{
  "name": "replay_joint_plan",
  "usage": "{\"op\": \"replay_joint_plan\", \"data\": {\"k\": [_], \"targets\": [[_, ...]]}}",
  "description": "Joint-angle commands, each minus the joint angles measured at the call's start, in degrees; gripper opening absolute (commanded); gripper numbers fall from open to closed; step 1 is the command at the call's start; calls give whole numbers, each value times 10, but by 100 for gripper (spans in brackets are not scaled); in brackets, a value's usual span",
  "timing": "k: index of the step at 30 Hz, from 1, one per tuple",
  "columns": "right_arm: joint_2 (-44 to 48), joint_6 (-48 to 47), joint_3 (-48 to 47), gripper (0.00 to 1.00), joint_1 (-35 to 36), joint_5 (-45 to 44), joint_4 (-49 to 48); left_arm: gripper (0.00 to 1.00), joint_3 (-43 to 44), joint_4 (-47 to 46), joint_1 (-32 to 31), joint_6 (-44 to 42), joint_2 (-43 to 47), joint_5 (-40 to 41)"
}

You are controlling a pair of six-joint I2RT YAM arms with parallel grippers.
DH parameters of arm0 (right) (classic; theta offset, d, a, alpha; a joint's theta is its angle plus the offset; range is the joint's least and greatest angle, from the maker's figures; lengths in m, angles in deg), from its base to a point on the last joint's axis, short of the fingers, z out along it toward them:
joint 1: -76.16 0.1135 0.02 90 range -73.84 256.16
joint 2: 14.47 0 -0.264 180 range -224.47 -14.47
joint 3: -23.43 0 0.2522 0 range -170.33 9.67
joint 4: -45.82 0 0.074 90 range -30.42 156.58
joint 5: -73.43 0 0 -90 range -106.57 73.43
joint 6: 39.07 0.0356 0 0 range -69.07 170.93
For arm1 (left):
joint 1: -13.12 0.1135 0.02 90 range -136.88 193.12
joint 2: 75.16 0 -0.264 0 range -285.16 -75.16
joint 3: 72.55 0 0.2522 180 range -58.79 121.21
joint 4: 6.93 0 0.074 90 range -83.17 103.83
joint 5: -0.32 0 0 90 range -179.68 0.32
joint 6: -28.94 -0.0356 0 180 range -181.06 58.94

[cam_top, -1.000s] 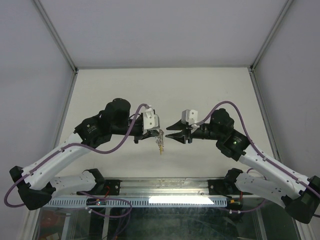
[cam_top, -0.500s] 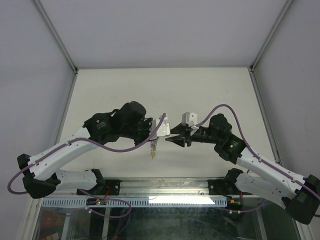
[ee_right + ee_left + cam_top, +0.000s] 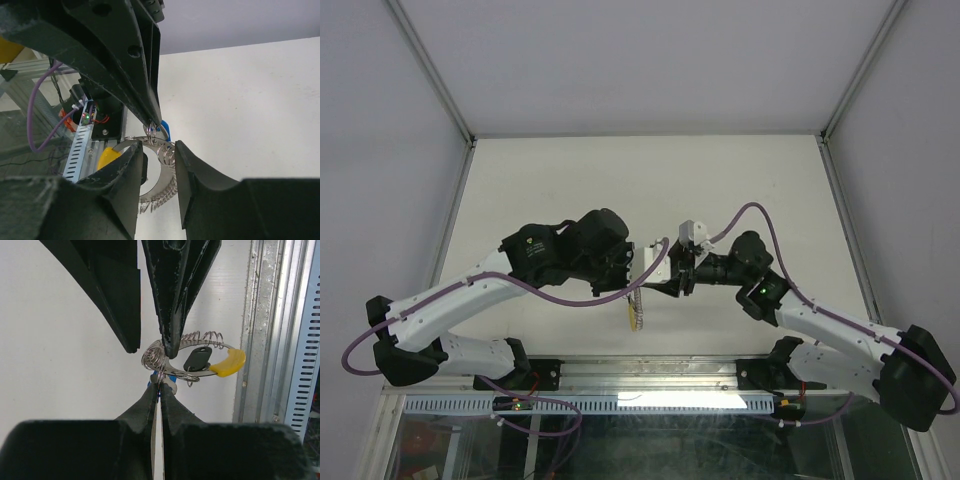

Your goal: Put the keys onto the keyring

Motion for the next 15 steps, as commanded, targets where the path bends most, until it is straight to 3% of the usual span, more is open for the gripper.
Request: {"op": "replay_joint_plan", "data": {"k": [1, 15], "targets": [[-18, 54, -5, 34, 2, 20, -110, 0, 24, -5, -7, 3, 8, 17], [-62, 70, -18, 34, 10, 28, -116, 0, 21, -9, -9, 0, 8, 21]]}}
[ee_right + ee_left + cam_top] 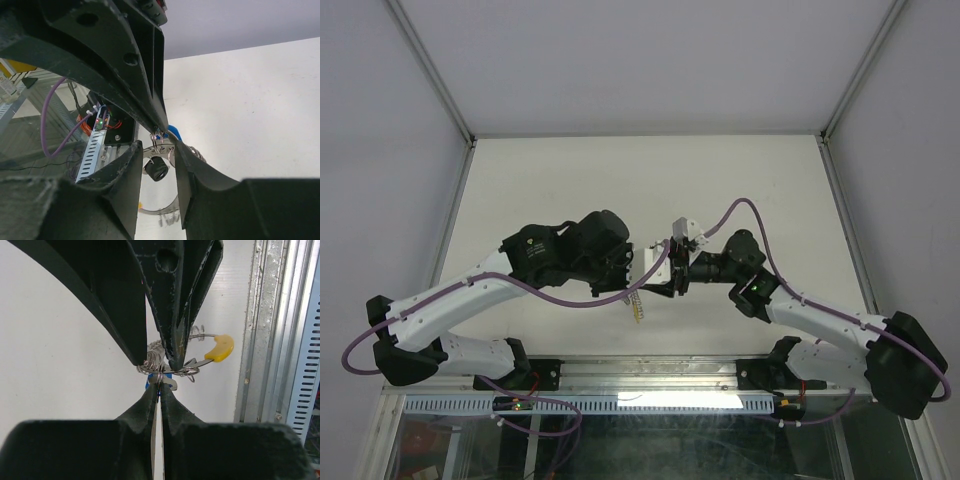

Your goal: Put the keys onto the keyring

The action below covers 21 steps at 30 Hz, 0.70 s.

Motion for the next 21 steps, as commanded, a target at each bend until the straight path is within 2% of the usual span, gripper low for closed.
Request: {"op": "replay_joint_plan", "data": {"k": [1, 15, 21], "targets": [[-9, 2, -20, 34, 6, 4, -31, 0, 21, -17, -6, 0, 8, 7], [-34, -12, -41, 34, 12, 12, -27, 0, 21, -17, -8, 1, 4, 2], [-41, -19, -49, 30, 13, 18, -19, 0, 21, -17, -9, 2, 3, 1]]}}
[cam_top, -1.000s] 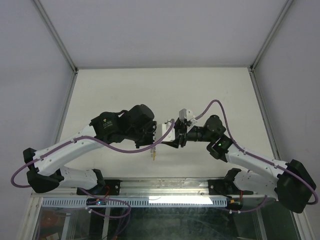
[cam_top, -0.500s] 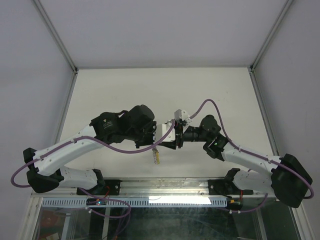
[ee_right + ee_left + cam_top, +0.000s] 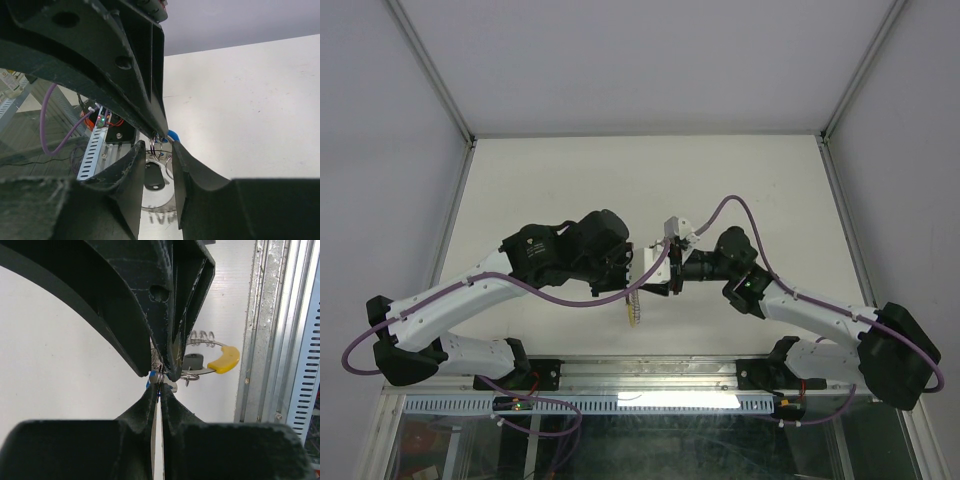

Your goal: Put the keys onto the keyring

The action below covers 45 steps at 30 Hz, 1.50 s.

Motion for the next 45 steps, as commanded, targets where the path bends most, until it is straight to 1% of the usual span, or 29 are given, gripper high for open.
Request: {"op": "replay_joint_plan", "data": {"k": [1, 6, 10, 13, 15, 17, 18, 24, 25, 29, 32, 36, 41, 45], "targets": [[-4, -13, -31, 29, 3, 9, -20, 0, 21, -17, -8, 1, 3, 1], [-7, -20, -35, 25, 4, 9, -10, 0, 21, -18, -9, 2, 3, -1], [-9, -22, -36, 24, 5, 8, -8, 0, 23, -18, -9, 1, 4, -2], [-10, -23, -39, 21, 6, 9, -8, 0, 23, -17, -9, 1, 4, -2], [-12, -24, -40, 14, 7, 11, -8, 0, 23, -18, -9, 1, 4, -2], [-13, -25, -44, 2, 7, 13, -4, 0, 23, -18, -9, 1, 6, -1], [-13, -26, -45, 0, 8, 15, -3, 0, 22, -22, -10, 2, 6, -1], [10, -54, -49, 0, 8, 5, 36, 0, 17, -44, -9, 6, 25, -15], [18, -63, -49, 0, 8, 1, 46, 2, 14, -49, -10, 8, 30, -16], [53, -99, -57, 0, 8, -8, 100, 23, -5, -73, -10, 18, 59, -21], [73, -123, -66, 0, 8, -12, 140, 28, -18, -93, -10, 27, 83, -28], [95, -142, -74, 0, 8, -13, 171, 31, -36, -119, -9, 37, 110, -37], [107, -144, -80, 0, 8, -5, 174, 32, -61, -150, -9, 41, 129, -48], [111, -144, -83, 0, 8, -2, 172, 32, -69, -155, -10, 40, 126, -54]]}}
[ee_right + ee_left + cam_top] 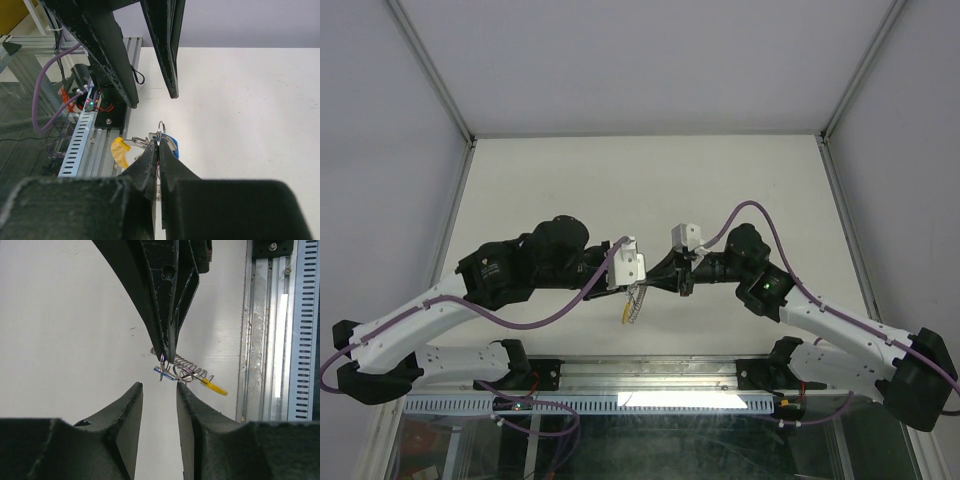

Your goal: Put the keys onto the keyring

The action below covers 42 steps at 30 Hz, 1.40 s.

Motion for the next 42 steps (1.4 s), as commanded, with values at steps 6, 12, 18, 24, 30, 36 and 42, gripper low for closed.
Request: {"op": "replay_joint_plan", "data": {"k": [6, 12, 18, 24, 30, 36, 42], "targets": [[20, -1, -36, 0, 2, 14, -33, 32, -12, -42, -6, 4, -8, -24], [25, 1, -35, 0, 3, 23, -40, 31, -13, -43, -6, 0, -12, -24], [30, 8, -33, 0, 3, 25, -54, 27, -16, -42, -6, -2, -18, -33], [33, 9, -34, 0, 2, 27, -55, 16, -16, -42, -6, -4, -21, -39], [35, 10, -34, 0, 2, 25, -54, 0, -15, -42, -6, -7, -23, -42], [41, 6, -35, 0, 2, 20, -50, 0, -17, -42, -6, -5, -19, -40], [51, 3, -42, 0, 2, 22, -44, 0, -18, -42, -6, -4, -16, -37]]}}
